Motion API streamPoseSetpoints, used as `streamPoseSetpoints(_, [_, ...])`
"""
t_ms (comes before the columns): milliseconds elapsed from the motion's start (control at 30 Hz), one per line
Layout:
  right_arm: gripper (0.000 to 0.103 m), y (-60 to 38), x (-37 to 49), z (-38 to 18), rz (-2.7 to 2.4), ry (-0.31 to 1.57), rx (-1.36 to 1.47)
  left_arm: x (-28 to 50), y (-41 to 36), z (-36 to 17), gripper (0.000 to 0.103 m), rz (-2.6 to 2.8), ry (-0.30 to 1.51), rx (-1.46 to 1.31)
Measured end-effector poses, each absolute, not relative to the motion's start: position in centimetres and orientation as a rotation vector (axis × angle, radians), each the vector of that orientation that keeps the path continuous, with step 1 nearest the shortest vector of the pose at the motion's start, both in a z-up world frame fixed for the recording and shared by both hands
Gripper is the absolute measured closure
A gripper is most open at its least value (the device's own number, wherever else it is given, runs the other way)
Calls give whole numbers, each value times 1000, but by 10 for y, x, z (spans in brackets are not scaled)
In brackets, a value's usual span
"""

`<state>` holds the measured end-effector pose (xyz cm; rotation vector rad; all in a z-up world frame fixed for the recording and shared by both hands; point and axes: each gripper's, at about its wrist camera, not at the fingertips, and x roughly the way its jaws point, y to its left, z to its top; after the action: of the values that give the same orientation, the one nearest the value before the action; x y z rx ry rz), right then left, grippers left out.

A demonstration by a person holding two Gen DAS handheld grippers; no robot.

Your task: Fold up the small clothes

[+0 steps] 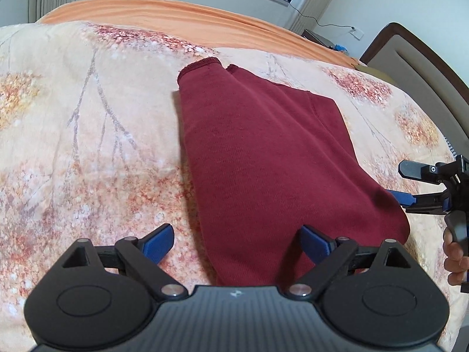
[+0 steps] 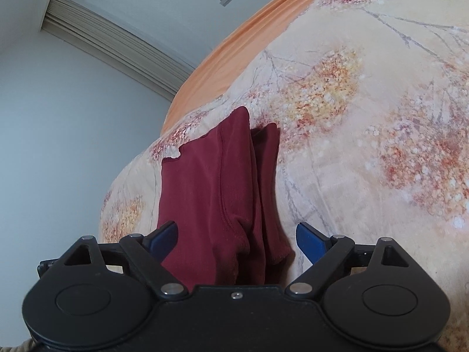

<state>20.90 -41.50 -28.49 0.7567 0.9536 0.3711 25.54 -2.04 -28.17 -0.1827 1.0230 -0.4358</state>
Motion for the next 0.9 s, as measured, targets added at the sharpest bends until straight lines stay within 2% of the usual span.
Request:
streamPoseSetpoints(500, [12,-422,230,-315,428,908,899,305,1,-305,5,-558,1060,-423])
streamPoseSetpoints(700, [19,-413,255,-338,476,954,915,327,-10,-318,8,-591,1074,-432])
streamPoseSetpoints(900, [19,-410,273,-354,502,982,978,339,-12,-337,7,-599,1105,-526])
